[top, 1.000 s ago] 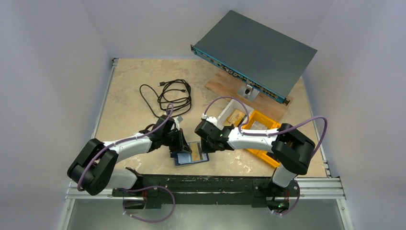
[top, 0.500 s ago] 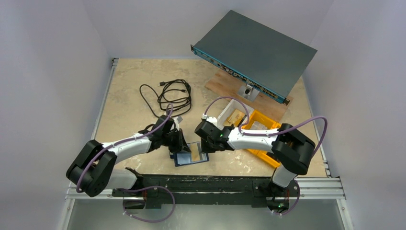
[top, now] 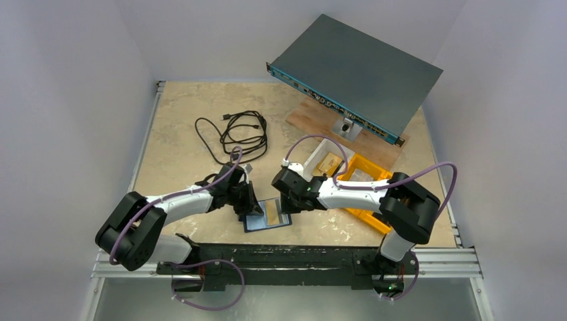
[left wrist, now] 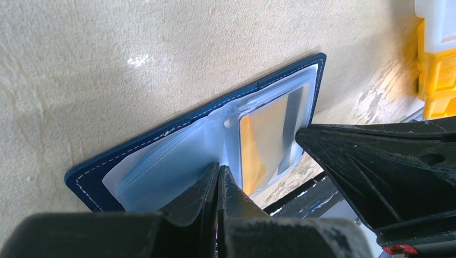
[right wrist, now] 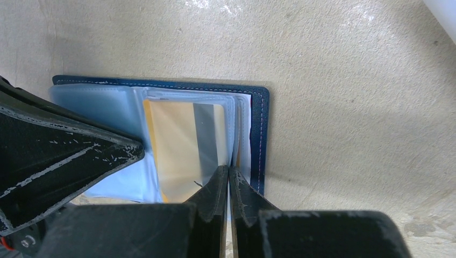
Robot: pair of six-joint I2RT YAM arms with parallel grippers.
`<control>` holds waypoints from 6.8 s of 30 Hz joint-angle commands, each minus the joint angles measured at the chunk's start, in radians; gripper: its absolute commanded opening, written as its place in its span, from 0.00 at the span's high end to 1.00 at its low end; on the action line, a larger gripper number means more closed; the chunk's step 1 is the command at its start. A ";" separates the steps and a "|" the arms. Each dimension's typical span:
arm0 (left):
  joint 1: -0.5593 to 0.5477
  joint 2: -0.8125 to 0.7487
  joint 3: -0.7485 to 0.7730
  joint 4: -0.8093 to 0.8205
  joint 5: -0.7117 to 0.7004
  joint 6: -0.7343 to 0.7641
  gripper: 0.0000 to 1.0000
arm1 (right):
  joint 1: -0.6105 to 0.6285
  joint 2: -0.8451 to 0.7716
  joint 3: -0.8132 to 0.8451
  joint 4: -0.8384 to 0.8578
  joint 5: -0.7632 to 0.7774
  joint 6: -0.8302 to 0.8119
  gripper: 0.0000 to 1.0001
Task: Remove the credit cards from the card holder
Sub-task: Remove the credit card from the card holder.
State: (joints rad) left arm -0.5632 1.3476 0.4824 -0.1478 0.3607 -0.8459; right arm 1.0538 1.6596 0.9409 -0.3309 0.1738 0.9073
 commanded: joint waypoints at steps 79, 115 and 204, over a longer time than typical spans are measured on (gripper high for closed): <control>0.069 -0.304 -0.081 -0.086 -0.040 0.001 0.93 | 0.040 0.171 -0.048 0.045 -0.079 0.061 1.00; 0.105 -0.267 -0.165 -0.073 -0.055 0.029 0.81 | 0.040 0.167 -0.054 0.027 -0.070 0.062 1.00; 0.234 -0.528 0.292 -0.334 0.219 0.004 1.00 | -0.060 -0.461 -0.109 0.362 -0.123 -0.014 0.24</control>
State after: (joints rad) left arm -0.3717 0.8333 0.7502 -0.6765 0.3893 -0.7494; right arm 1.0412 1.3056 0.8963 -0.1902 0.1471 0.9134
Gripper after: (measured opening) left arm 0.004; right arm 0.746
